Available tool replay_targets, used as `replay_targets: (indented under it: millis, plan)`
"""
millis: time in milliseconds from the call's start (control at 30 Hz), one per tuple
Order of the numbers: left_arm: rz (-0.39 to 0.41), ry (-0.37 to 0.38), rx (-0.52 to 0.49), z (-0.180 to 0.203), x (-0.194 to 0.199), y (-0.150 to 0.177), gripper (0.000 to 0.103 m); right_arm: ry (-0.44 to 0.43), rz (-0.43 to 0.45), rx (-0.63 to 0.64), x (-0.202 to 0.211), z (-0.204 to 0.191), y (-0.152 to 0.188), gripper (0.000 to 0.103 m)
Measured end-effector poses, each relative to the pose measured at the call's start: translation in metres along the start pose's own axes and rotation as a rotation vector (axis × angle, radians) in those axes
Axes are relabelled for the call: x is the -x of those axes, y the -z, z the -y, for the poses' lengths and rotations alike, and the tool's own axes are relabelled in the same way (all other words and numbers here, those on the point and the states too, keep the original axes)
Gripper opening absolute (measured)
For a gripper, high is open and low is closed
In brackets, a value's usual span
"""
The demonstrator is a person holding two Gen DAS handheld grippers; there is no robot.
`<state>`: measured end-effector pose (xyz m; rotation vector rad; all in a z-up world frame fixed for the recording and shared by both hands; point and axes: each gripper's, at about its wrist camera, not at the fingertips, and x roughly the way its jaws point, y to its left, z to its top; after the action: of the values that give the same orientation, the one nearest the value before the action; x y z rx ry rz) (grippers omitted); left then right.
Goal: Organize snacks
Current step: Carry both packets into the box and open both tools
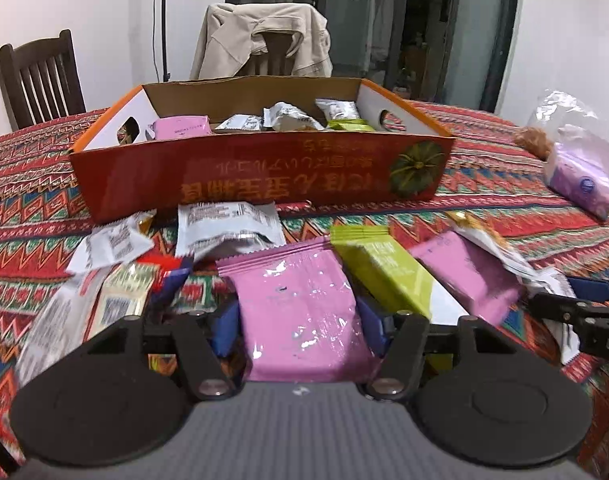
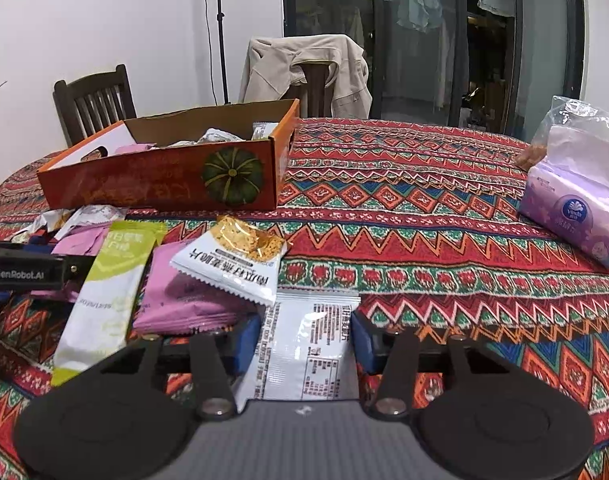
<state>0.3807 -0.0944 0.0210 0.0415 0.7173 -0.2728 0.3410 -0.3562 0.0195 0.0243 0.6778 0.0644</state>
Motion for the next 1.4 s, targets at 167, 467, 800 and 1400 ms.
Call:
replay_targets:
  millis: [167,467,800,1400]
  plan:
    - [0.019,0.019,-0.004,-0.001,0.040,0.020,0.062,-0.005,0.013,-0.007,0.025,0.000,0.012,0.047]
    - [0.063,0.018,0.051,-0.019,0.104,0.042,0.062,-0.063,0.069,0.017,0.079,-0.018,0.022,0.047]
    - [0.111,0.016,0.063,-0.034,0.116,0.035,0.062,-0.123,0.090,0.069,0.085,-0.047,0.014,0.047]
    - [0.167,0.081,0.012,-0.083,0.032,-0.109,0.062,-0.225,0.162,0.206,-0.006,-0.080,-0.125,0.047]
